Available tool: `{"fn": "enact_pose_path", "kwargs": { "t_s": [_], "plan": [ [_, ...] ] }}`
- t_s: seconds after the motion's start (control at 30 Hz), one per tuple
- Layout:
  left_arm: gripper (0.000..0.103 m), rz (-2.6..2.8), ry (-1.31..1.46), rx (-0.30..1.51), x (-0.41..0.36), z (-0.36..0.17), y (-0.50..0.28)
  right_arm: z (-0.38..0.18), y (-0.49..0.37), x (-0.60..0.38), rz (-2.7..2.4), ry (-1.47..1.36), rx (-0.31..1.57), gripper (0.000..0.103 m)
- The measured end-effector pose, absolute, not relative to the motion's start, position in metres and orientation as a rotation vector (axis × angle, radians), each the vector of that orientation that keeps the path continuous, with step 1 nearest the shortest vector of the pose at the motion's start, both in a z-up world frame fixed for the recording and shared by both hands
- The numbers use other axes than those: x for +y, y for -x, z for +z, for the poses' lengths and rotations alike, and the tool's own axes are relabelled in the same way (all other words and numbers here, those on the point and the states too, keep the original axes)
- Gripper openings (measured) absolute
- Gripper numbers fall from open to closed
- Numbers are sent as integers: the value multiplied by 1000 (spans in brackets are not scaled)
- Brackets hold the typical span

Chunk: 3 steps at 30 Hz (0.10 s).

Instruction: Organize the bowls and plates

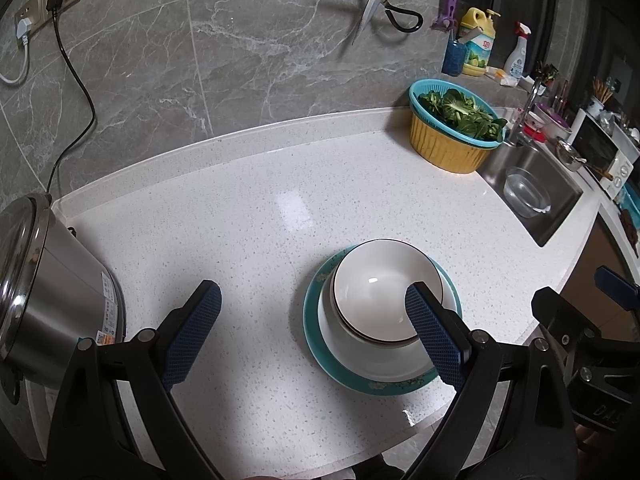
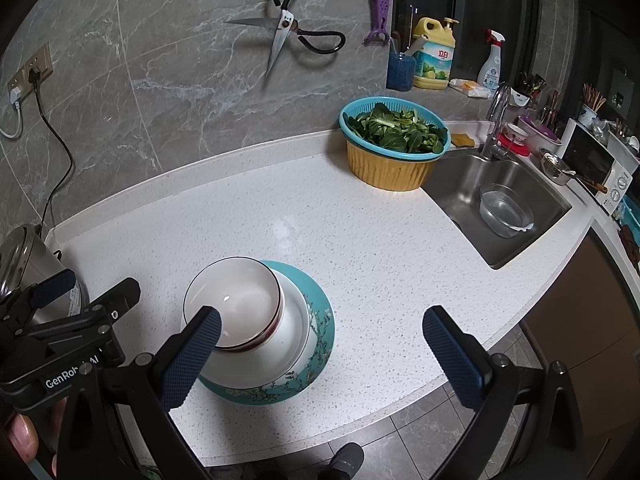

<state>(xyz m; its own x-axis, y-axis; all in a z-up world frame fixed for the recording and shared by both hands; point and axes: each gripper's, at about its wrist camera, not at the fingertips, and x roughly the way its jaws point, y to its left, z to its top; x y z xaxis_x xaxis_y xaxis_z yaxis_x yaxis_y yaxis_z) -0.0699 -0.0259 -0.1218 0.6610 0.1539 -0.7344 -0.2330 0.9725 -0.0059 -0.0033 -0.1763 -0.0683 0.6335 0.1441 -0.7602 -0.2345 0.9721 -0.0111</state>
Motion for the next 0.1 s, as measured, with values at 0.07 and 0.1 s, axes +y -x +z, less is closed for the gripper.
{"fn": "enact_pose_path", "kwargs": {
  "t_s": [0.07, 0.1],
  "plan": [
    [94, 220, 102, 820, -25, -121, 70, -68, 3, -176, 217, 113, 857, 103],
    [94, 220, 103, 821, -26, -121, 70, -69, 4, -177, 216, 112, 857, 103]
  ]
}}
